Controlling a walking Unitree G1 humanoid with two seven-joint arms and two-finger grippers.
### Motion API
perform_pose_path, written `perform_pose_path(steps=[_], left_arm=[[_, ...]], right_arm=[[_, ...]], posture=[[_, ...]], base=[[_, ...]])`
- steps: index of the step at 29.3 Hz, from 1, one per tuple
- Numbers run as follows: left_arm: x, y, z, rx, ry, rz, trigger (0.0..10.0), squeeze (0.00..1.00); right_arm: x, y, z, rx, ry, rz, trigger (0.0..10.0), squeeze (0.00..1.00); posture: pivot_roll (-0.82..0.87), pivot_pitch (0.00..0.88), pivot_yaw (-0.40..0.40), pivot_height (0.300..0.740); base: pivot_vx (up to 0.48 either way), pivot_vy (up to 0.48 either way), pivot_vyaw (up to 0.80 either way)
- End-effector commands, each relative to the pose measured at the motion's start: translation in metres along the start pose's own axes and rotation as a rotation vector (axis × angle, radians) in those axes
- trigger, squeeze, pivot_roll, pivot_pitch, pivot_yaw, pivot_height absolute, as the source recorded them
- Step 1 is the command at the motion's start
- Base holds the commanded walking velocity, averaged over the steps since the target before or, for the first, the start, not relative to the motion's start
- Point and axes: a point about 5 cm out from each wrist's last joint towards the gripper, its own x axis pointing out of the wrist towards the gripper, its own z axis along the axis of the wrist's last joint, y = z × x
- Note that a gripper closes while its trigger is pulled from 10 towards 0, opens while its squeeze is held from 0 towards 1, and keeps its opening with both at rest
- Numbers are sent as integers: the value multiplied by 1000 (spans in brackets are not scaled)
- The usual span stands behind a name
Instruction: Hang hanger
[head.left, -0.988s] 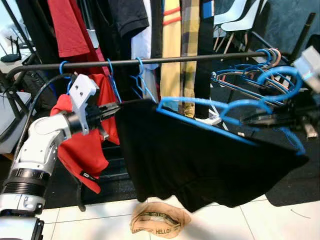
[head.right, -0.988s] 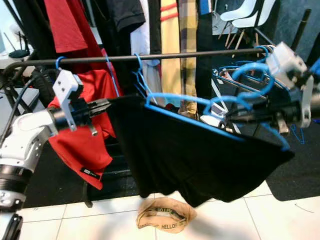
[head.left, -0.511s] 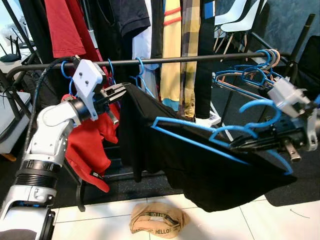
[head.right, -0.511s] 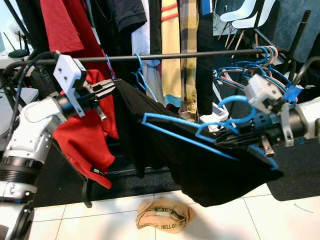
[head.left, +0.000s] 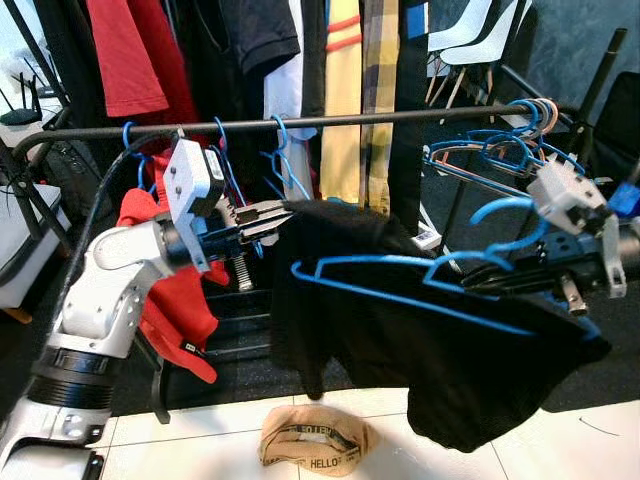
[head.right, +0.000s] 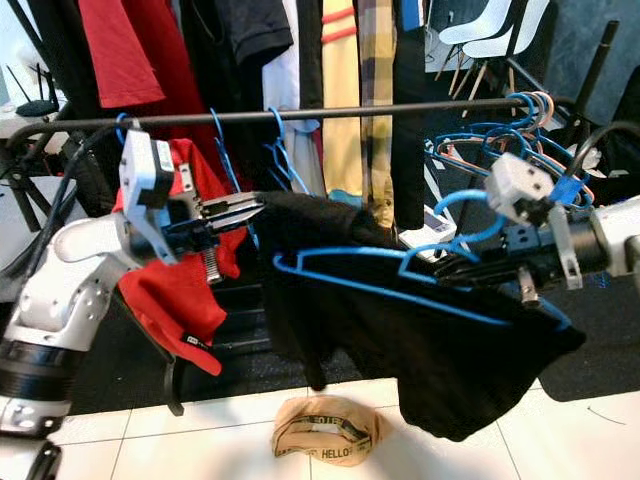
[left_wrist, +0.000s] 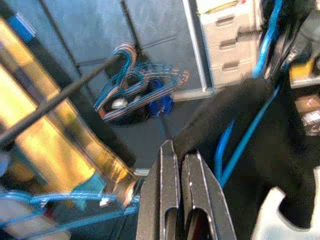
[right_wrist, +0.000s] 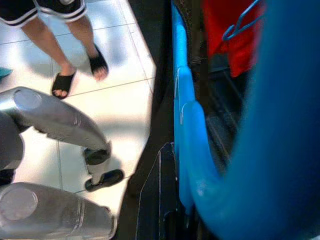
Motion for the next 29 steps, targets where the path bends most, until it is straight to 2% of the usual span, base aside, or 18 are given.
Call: perform_pose_path(steps=[1,2,7,9,10,12,13,15,17,18,20,21,23,24,26,27,28,29], left_arm=[[-17,8,-10,16,78,65,0,0],[-21,11,-13,20,93,91,0,0],[-21,11,-12,15,83,114,0,0],[-17,11,-11,13,73,127,0,0],[-11,14,-13,6,63,190,0,0],[-11,14,-13,6,63,190,0,0],[-6,18,-15,-10,54,254,0,0],[-6,18,-15,-10,54,254,0,0],[-3,24,-30,-104,61,414,0,0],[-3,24,-30,-104,61,414,0,0],[-9,29,-42,-175,67,535,0,0],[-9,29,-42,-175,67,535,0,0],[-10,30,-42,-269,-13,581,0,0],[-10,30,-42,-269,-13,581,0,0],[4,15,-30,-373,-149,474,0,0],[15,4,-18,-419,-242,383,0,0],[15,4,-18,-419,-242,383,0,0],[25,-7,-5,-455,-324,285,0,0]], right_arm=[[-14,-3,7,-19,-13,-59,0,0],[-17,-1,6,-15,-10,-64,0,0],[-15,2,2,-6,2,-47,0,0],[-8,6,-1,0,1,-3,0,0],[0,13,-1,2,-19,65,0,0],[0,13,-1,2,-19,65,0,0],[5,18,2,3,-57,121,0,0],[5,18,2,3,-57,121,0,0],[1,18,24,-11,-265,134,0,0],[1,18,24,-11,-265,134,0,0],[-6,16,35,-18,-407,96,0,0],[-6,16,35,-18,-407,96,0,0],[-9,12,39,-28,-511,8,0,0],[-9,12,39,-28,-511,8,0,0],[-7,4,43,-32,-626,-111,0,0],[-2,0,47,-18,-710,-175,0,0],[-2,0,47,-18,-710,-175,0,0],[3,-4,51,8,-806,-233,0,0]], posture=[[-86,22,40,740],[-85,22,41,740],[-86,22,41,740],[-86,21,41,740],[-85,19,42,740],[-85,19,42,740],[-83,17,41,740],[-83,17,41,740],[-79,8,44,740],[-79,8,44,740],[-76,9,44,740],[-76,9,44,740],[-76,9,44,740],[-76,9,44,740],[-73,8,46,740],[-72,8,48,740],[-72,8,48,740],[-72,8,48,740]], base=[[0,0,0],[0,0,0],[0,0,0],[0,0,0],[0,0,0],[0,0,0],[0,0,0],[0,0,0],[0,0,0],[0,0,0],[0,0,0],[0,0,0],[0,0,0],[0,0,0],[0,0,0],[0,0,0],[0,0,0],[0,0,0]])
